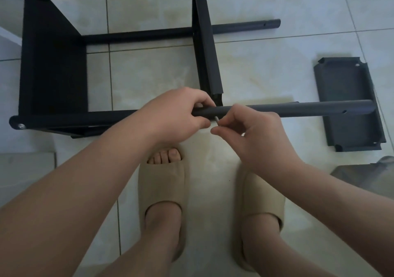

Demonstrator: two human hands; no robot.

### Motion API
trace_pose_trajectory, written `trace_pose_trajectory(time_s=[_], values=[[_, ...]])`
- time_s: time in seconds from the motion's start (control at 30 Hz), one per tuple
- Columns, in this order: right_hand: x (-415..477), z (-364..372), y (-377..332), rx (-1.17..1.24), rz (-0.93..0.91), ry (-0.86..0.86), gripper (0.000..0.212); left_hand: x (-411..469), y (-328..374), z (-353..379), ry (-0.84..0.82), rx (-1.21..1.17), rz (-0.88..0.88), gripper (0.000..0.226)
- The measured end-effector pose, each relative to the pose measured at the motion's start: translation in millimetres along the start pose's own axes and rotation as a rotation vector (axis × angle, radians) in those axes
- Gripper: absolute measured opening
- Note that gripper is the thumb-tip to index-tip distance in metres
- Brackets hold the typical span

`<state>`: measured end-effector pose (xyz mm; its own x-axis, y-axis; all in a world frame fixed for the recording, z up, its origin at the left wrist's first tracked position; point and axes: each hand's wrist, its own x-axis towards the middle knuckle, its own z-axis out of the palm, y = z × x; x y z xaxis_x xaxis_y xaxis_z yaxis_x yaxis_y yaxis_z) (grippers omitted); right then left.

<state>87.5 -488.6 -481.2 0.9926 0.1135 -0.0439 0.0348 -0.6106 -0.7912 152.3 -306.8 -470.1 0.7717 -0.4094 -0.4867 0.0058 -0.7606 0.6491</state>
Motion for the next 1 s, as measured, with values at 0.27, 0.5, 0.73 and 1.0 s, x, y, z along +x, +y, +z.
trace_pose_trajectory(time_s=[0.27, 0.5, 0.73, 1.0], values=[[5.2, 1.3, -5.0, 0.052, 0.182, -0.061, 0.021, 6.8, 1.0, -4.8, -0.113, -0.086, -0.040, 0.018], [3.0, -0.1, -5.9, 0.111, 0.258, -0.098, 0.017, 7.7, -0.7, -4.2, -0.133, -0.102, -0.049, 0.021], [1.5, 6.5, -8.7, 0.098, 0.246, -0.052, 0.020, 8.7, -1.1, -3.2, -0.140, -0.107, -0.055, 0.022], [9.6, -1.5, -9.0, -0.341, 0.045, 0.012, 0.017, 6.2, -0.4, -6.1, -0.125, -0.137, -0.078, 0.020]])
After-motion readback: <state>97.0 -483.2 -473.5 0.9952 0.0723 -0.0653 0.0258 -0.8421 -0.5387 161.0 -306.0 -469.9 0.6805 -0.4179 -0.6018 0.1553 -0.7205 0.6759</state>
